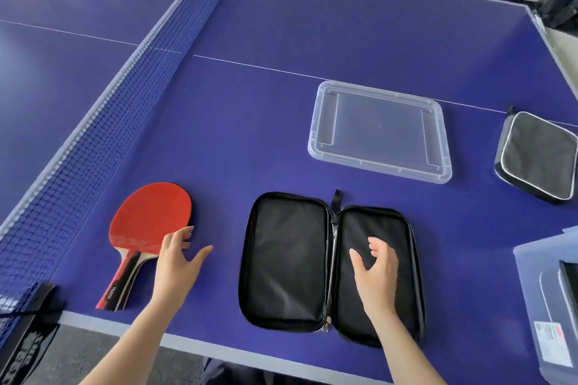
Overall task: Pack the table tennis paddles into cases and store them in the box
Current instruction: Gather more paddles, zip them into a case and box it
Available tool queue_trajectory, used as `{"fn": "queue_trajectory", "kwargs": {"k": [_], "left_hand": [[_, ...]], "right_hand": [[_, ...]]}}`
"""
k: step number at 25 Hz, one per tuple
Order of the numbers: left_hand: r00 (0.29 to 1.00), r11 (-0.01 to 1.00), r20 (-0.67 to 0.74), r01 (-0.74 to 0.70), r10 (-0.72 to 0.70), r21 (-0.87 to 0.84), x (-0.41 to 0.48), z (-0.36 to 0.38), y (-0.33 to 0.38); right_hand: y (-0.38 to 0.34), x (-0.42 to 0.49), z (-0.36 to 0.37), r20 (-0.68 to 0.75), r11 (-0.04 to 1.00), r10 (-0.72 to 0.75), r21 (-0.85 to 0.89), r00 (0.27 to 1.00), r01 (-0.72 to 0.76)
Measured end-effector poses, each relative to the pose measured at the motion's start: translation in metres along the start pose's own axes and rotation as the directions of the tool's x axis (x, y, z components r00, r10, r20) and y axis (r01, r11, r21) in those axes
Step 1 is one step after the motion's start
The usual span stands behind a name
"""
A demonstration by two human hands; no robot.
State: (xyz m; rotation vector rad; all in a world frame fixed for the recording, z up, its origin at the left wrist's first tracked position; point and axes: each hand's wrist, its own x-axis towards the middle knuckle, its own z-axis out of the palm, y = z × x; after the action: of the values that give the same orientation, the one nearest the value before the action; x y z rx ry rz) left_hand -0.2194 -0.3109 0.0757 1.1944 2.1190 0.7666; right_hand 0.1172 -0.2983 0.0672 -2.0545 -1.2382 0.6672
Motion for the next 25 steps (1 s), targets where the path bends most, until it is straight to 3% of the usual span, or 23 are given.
{"fn": "queue_trajectory", "kwargs": {"k": [6,13,16,25], "left_hand": [[0.984,0.992,-0.16,0.09,-0.074,0.09,0.051,-0.088,-0.052],[0.957,0.94,0.102,0.288,-0.273,-0.182,0.108,-0.115,-0.094],[0.941,0.926,0.163,0.326,-0.298,-0.19,0.12,-0.113,-0.099],[0.933,0.928,0.182,0.34,-0.312,-0.15,0.129,-0.105,-0.111]], "right_hand": [[-0.118,-0.058,0.11,0.259,0.99,-0.048,0.142,0.965,0.011],[-0.203,-0.112,0.22,0.495,0.974,0.092,0.137,0.864,-0.182],[-0.21,-0.116,0.243,0.512,0.95,0.194,0.115,0.837,-0.29],[-0.223,-0.114,0.27,0.45,0.956,0.275,-0.032,0.85,-0.292]]}}
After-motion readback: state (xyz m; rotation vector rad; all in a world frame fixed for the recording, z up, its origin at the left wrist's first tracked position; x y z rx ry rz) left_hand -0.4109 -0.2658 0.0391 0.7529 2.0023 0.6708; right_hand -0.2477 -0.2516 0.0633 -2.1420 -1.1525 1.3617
